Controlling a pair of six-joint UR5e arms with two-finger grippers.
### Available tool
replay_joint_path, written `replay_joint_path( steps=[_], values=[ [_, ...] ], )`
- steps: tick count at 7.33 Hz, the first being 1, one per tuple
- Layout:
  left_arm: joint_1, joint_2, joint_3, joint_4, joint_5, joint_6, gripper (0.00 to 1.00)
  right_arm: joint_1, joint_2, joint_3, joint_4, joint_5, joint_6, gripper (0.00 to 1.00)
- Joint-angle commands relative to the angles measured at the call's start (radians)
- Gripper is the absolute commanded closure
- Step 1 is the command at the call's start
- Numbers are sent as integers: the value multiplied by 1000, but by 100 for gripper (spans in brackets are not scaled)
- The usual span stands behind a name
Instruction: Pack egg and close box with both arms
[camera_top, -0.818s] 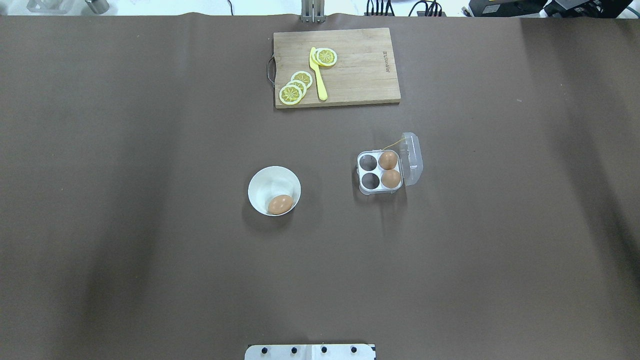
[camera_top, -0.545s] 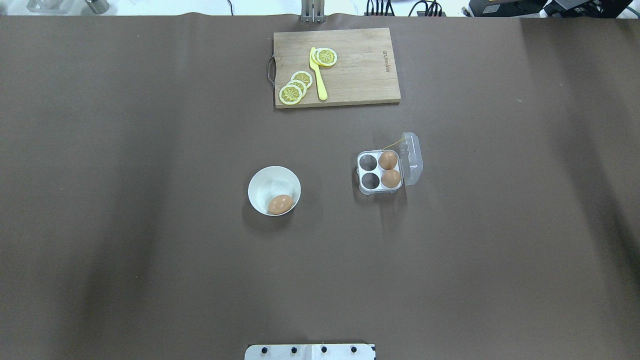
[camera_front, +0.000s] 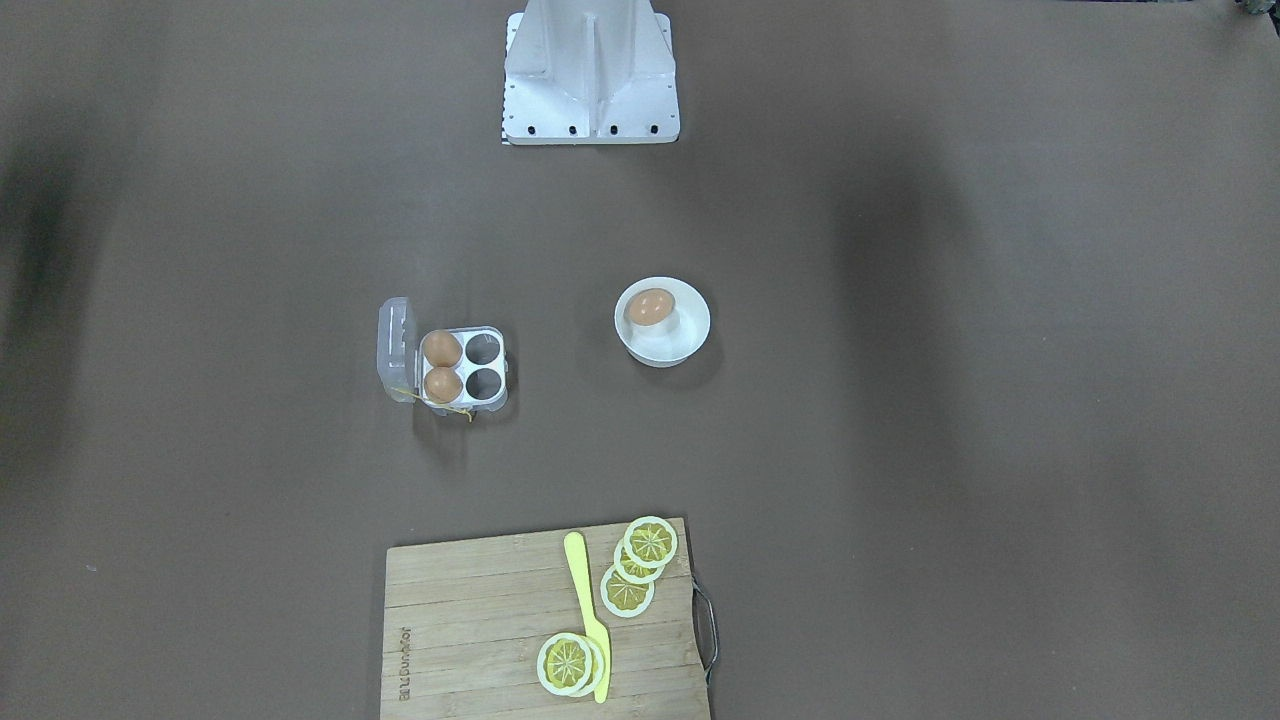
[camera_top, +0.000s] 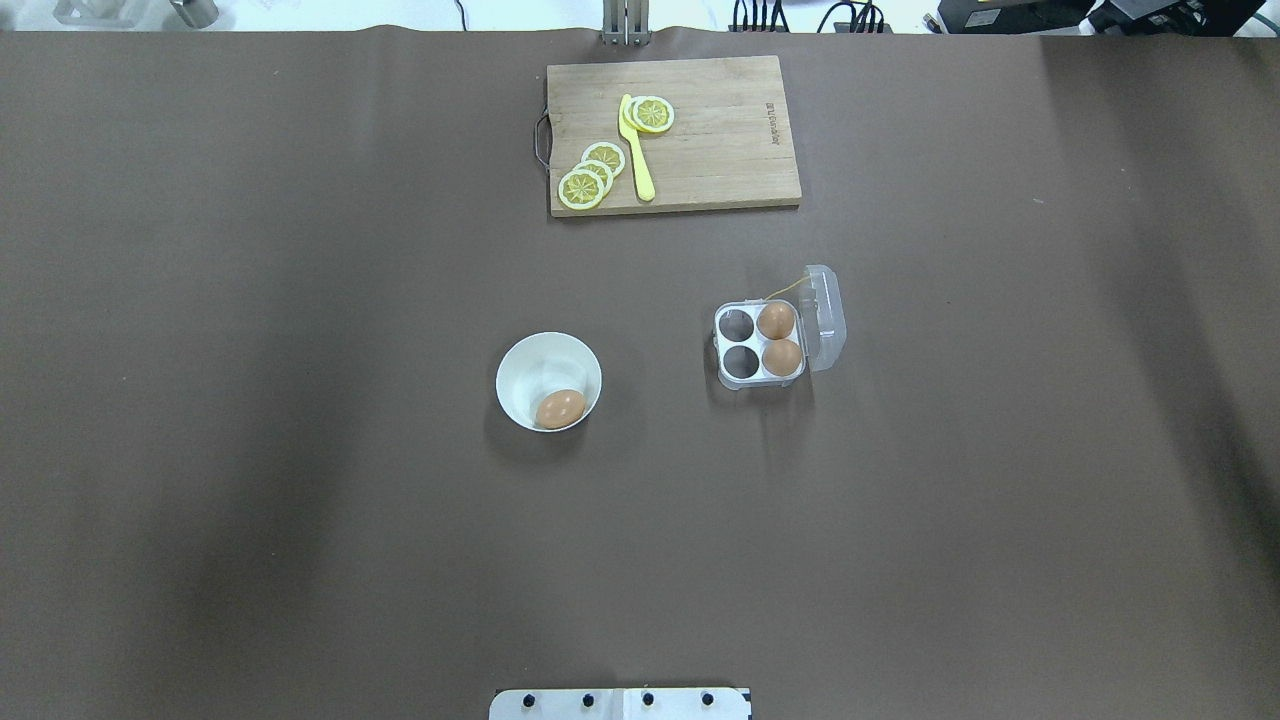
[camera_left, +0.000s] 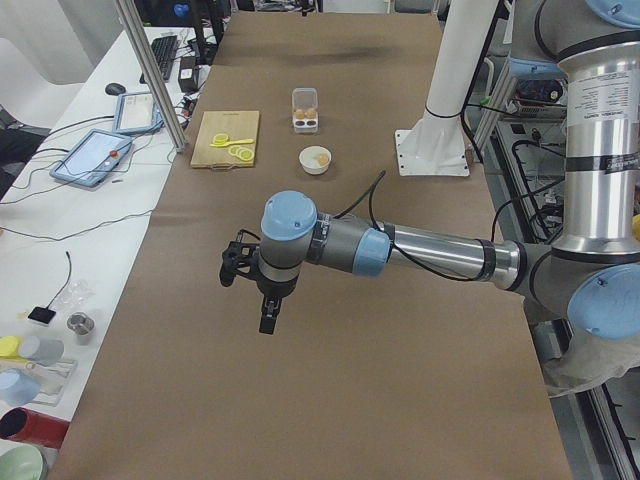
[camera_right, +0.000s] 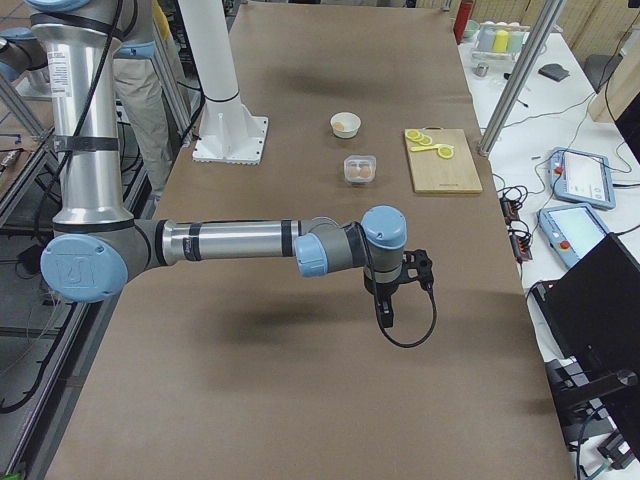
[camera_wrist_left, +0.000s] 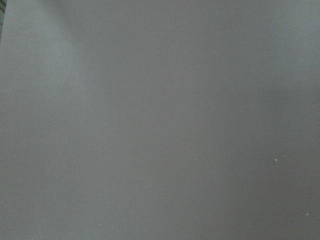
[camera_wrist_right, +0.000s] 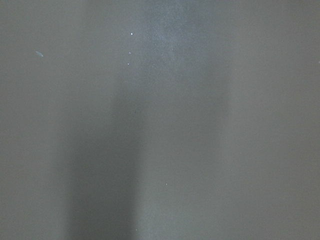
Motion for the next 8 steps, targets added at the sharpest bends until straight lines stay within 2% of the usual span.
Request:
replay_joint_path(
  steps=[1,4,8],
  values=[
    [55,-55,-27,-1,-6,182,2,-1,-7,-1,0,8,1,0],
    [259,-230,-41,7,-8,173,2,-14,-21,1,-2,10,1,0],
    [549,-483,5,38,0,-67,2,-23,-38,1,-2,11,1,0]
  ],
)
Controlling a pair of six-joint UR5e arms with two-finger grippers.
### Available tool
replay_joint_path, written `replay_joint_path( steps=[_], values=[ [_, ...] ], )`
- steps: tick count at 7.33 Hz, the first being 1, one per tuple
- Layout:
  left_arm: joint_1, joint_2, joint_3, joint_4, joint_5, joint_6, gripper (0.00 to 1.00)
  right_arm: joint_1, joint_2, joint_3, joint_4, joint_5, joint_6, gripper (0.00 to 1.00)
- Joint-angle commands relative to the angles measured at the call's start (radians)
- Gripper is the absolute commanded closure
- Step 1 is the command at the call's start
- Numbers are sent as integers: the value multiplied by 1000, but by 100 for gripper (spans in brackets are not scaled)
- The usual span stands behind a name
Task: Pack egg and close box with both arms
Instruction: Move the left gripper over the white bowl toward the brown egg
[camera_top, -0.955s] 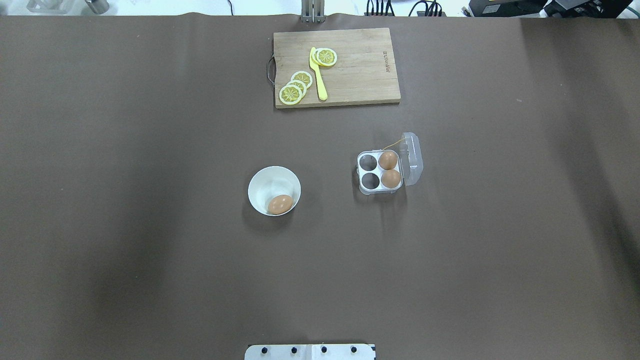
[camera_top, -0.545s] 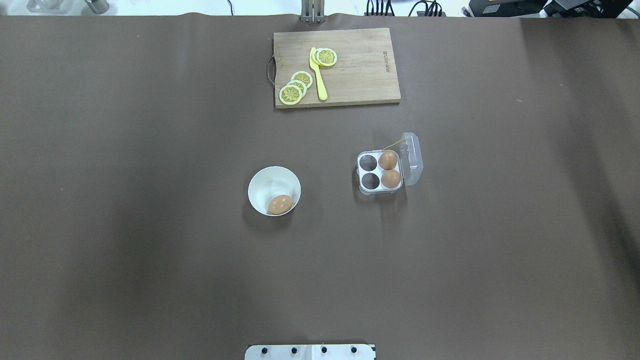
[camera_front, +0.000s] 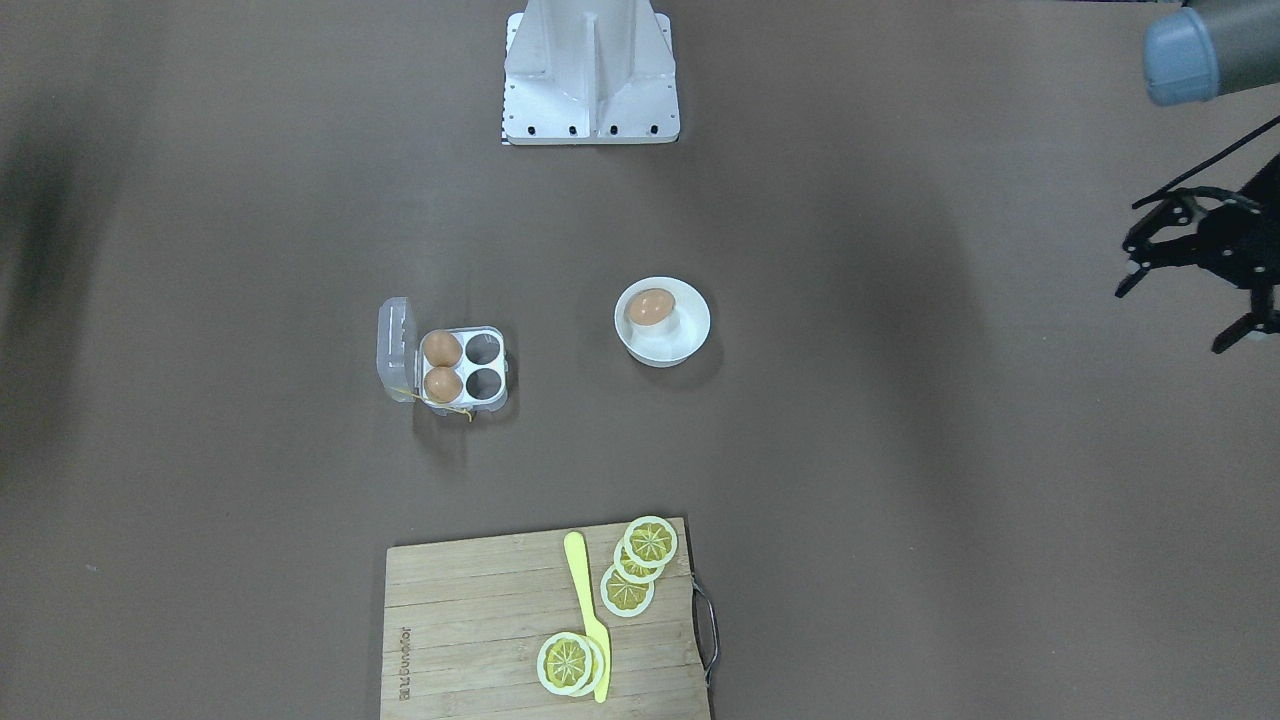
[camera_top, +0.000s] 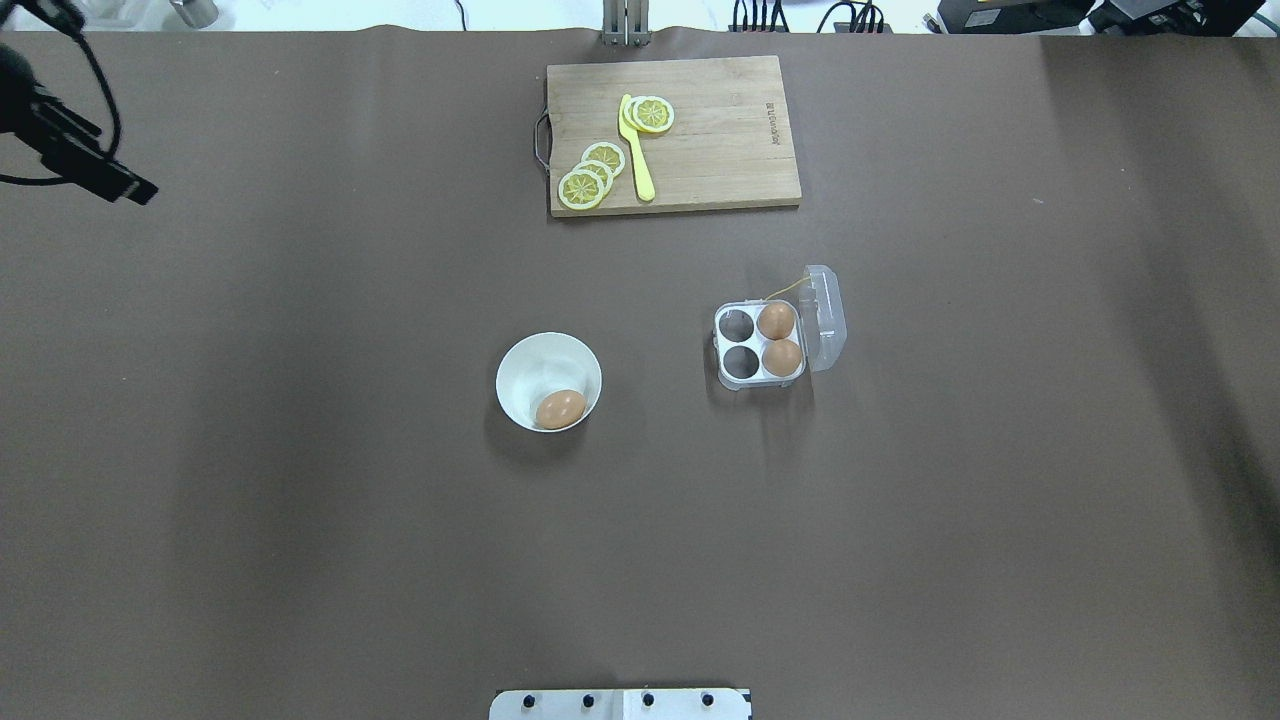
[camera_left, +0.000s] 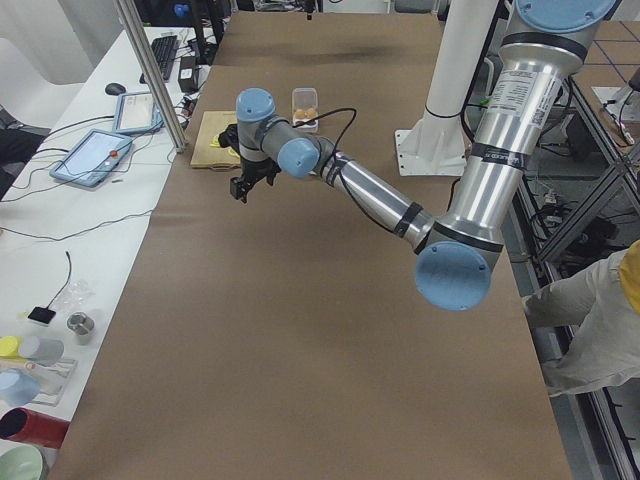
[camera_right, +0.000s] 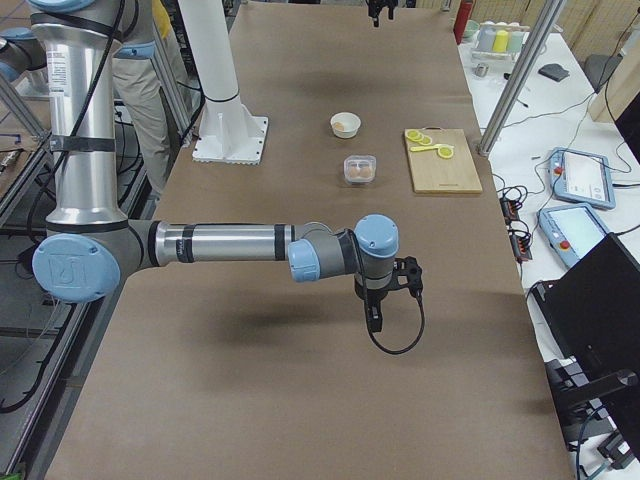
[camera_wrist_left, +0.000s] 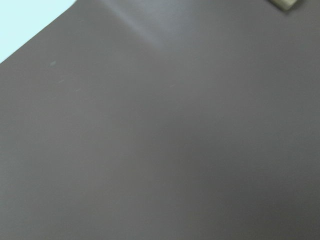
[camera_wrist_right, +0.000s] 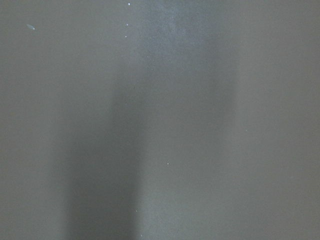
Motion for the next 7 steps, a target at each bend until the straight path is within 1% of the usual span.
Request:
replay_joint_path(
  steps=[1,2,3,4,5,7],
  values=[
    [133,-116,18,48,5,-107,2,-2,-8,1,0,0,-1,0],
    [186,-153,18,88,9,-130,2,-2,-9,1,2,3,-1,0],
    [224,-180,20,112,45,-138,2,-2,-9,1,2,3,-1,0],
    [296,-215,20,161,96,-141,2,-2,-9,1,2,3,-1,0],
    [334,-253,32,207,123,-142,3,-2,-11,3,2,6,-1,0],
    [359,-325,116,211,121,-142,3,-2,-17,6,3,9,-1,0]
  ],
)
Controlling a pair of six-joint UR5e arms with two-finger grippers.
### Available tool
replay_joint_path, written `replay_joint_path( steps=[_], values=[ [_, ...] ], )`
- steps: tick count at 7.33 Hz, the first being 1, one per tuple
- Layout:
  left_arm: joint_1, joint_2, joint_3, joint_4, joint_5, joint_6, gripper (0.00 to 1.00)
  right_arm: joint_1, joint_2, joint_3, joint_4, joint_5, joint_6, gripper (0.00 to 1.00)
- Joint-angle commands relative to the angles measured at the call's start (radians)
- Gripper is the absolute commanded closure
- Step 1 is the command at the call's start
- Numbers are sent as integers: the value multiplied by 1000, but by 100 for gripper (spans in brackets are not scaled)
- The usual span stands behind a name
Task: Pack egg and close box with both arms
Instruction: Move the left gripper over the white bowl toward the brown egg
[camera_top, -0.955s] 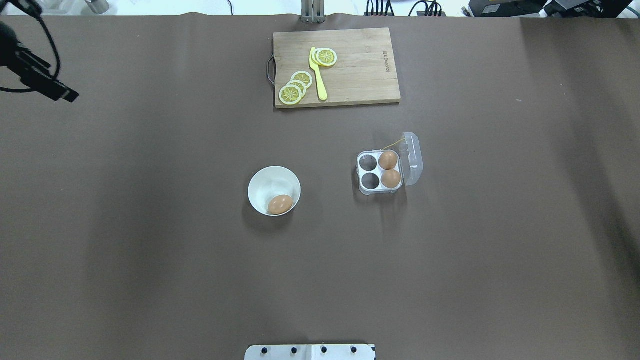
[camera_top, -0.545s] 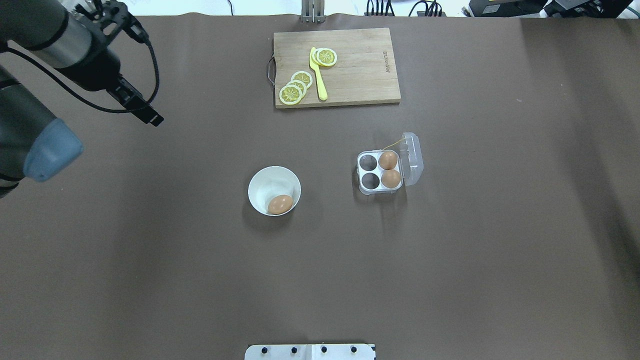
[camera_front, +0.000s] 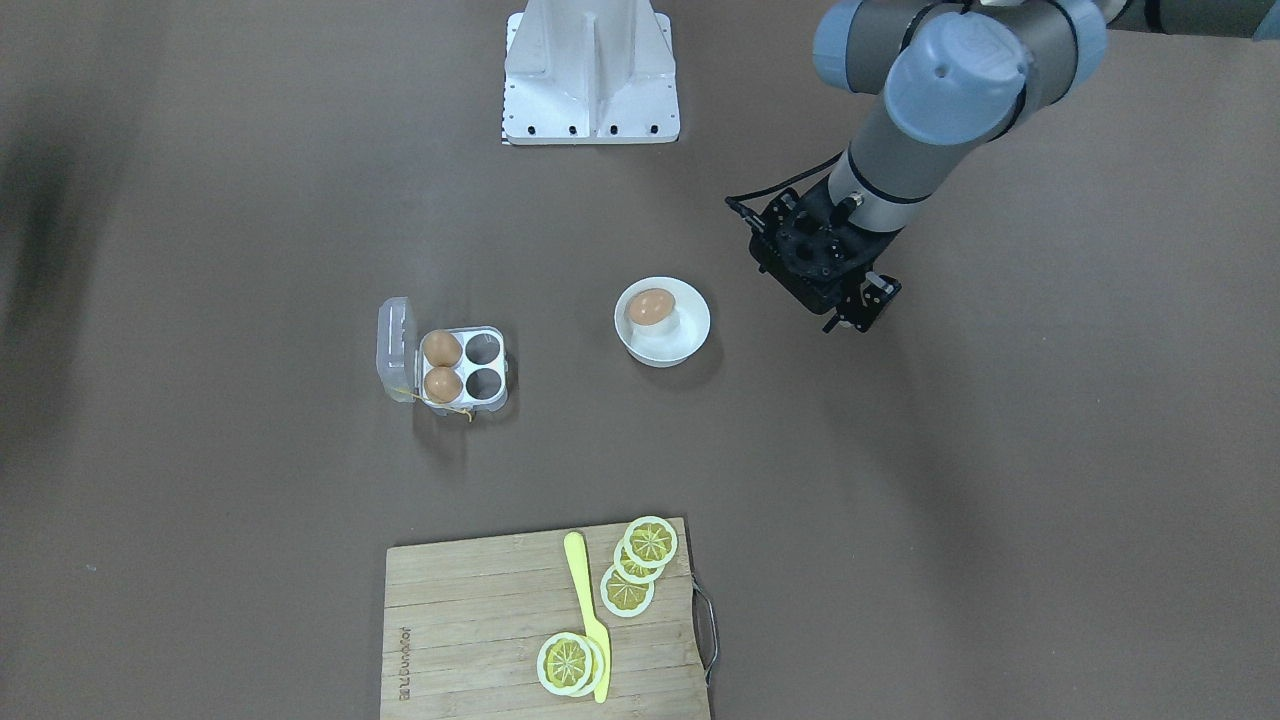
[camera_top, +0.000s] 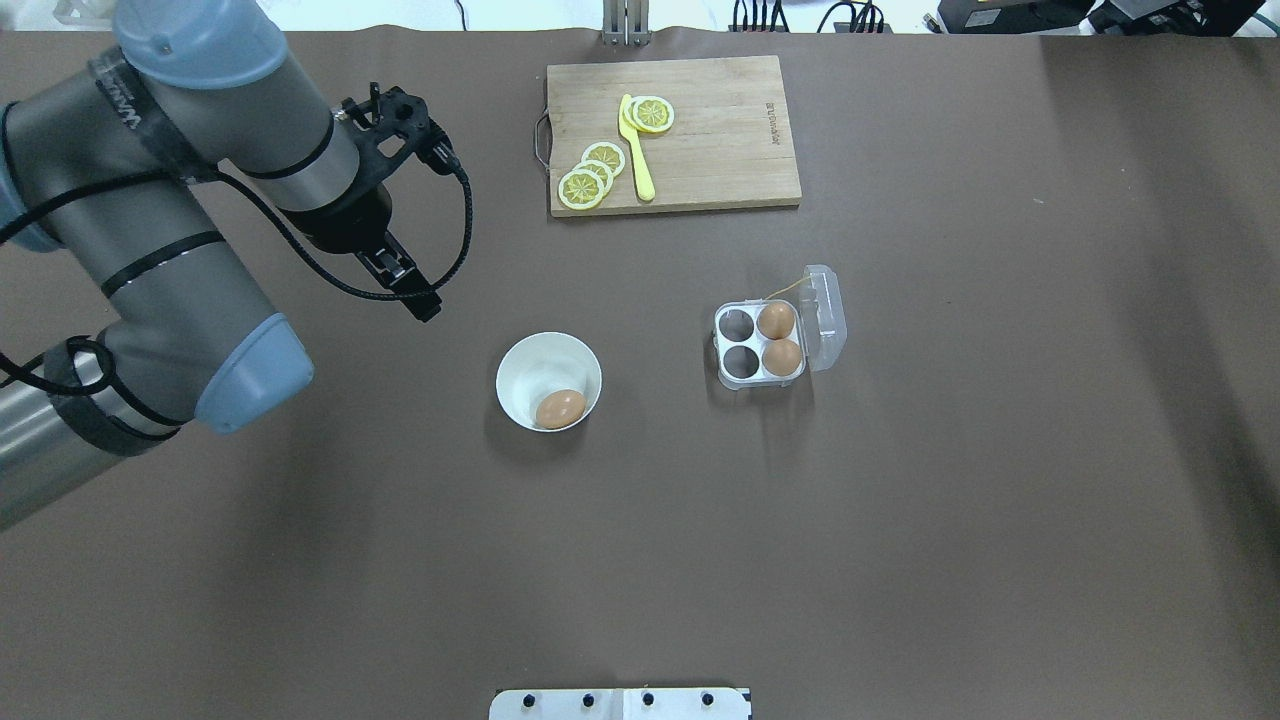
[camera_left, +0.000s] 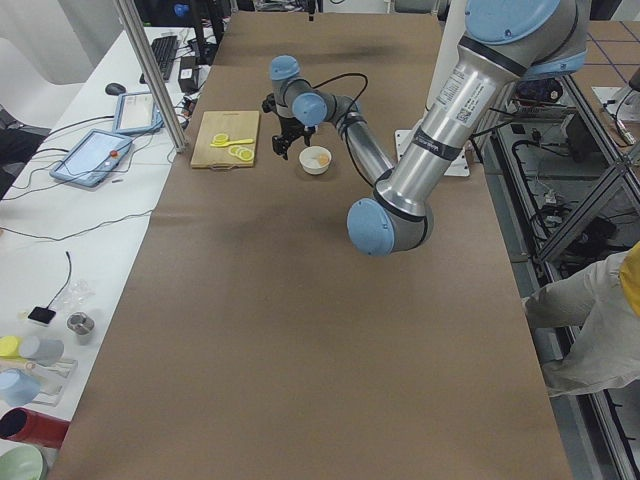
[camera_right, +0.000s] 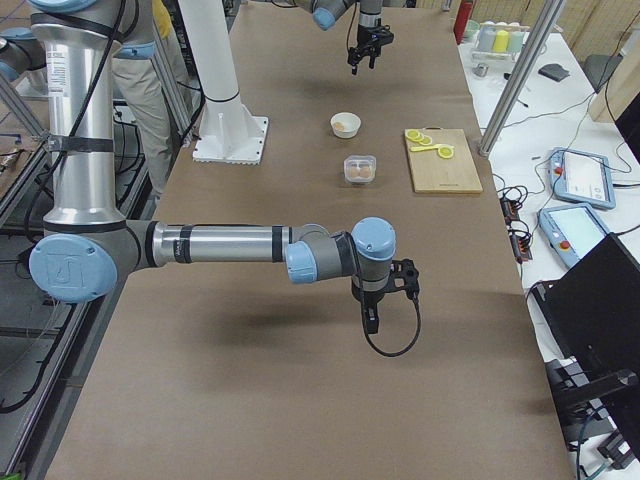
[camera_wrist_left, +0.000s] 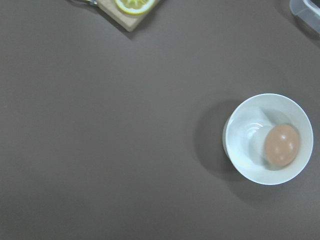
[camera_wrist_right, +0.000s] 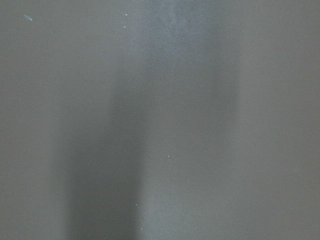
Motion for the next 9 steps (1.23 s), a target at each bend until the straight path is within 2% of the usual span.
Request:
replay_joint_path(
  steps=[1,4,6,7,9],
  values=[
    [23,-58,78,9,1,-4,2,0,-2,2,1,13,0,0],
    [60,-145,160,3,7,1,3,0,-5,2,5,20,0,0],
    [85,-185,223,-6,20,12,12,0,-7,3,5,24,0,0],
    [97,-195,234,-8,21,16,24,0,-8,7,5,27,0,0],
    [120,-204,268,-18,25,27,27,0,-21,19,5,29,-6,0]
  ],
)
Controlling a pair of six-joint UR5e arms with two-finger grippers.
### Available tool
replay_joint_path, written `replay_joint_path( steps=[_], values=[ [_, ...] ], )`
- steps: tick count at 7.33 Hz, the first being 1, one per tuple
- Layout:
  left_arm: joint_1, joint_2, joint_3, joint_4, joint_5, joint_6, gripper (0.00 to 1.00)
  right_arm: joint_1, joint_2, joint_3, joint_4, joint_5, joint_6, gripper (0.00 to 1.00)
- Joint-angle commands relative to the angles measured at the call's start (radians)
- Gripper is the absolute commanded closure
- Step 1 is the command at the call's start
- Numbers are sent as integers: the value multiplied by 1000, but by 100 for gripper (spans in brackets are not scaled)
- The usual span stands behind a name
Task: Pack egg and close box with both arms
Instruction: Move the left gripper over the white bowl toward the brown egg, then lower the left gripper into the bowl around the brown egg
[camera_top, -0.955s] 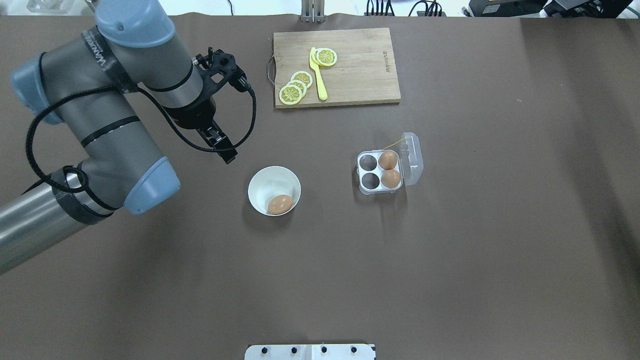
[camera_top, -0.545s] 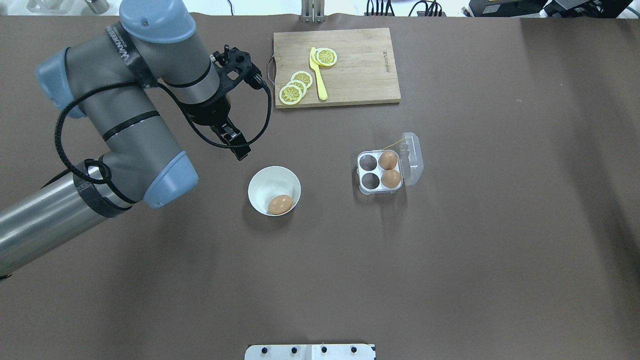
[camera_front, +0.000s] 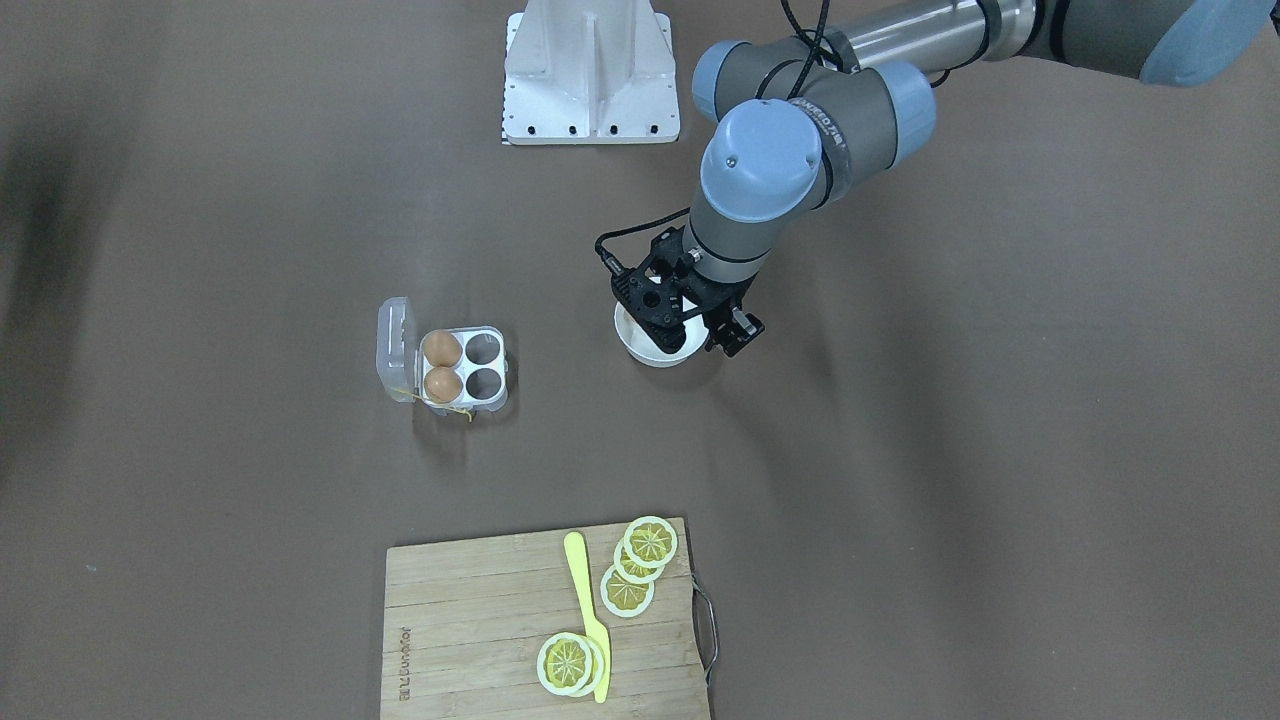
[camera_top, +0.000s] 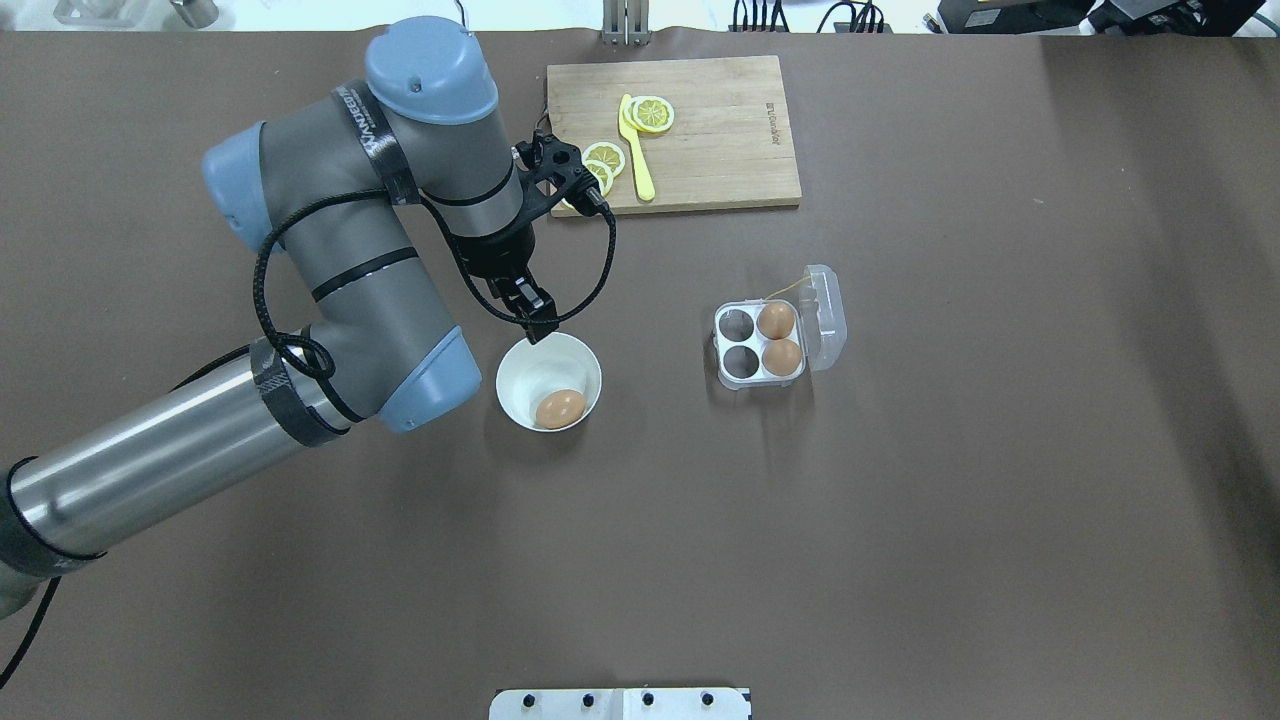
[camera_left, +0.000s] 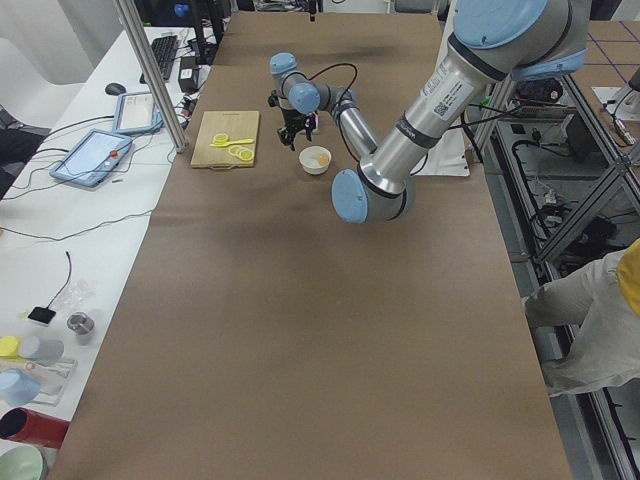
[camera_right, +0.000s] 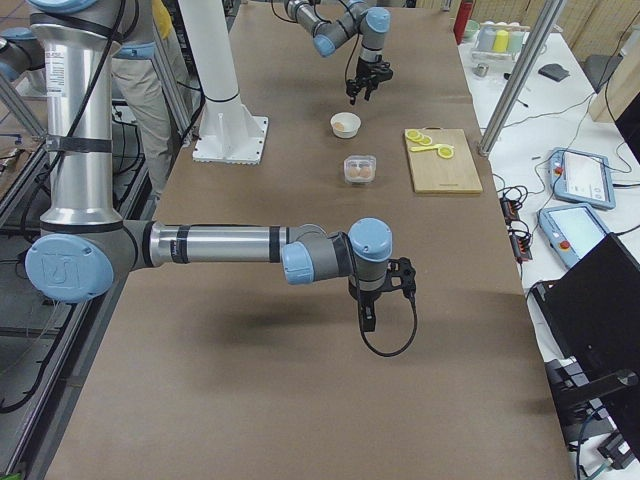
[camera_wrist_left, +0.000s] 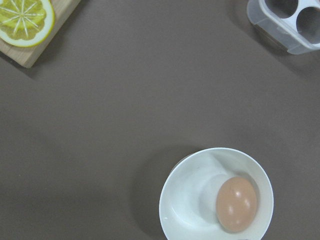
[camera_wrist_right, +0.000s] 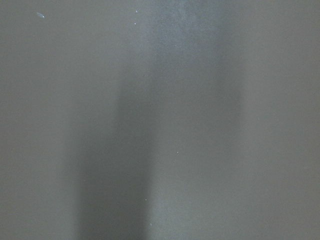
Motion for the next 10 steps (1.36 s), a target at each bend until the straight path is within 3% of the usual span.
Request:
replay_joint_path(
  steps=[1,4,5,10],
  values=[
    [29,-1,42,-36,2,4,26,0,-9,6,1,1,-2,0],
    [53,8,98,-96,10,2,25,0,-9,4,-4,0,-1,0],
    [63,6,98,-99,45,4,25,0,-9,4,-4,0,-2,0],
    [79,25,85,-139,45,-5,25,0,-9,6,-4,1,-1,0]
  ],
)
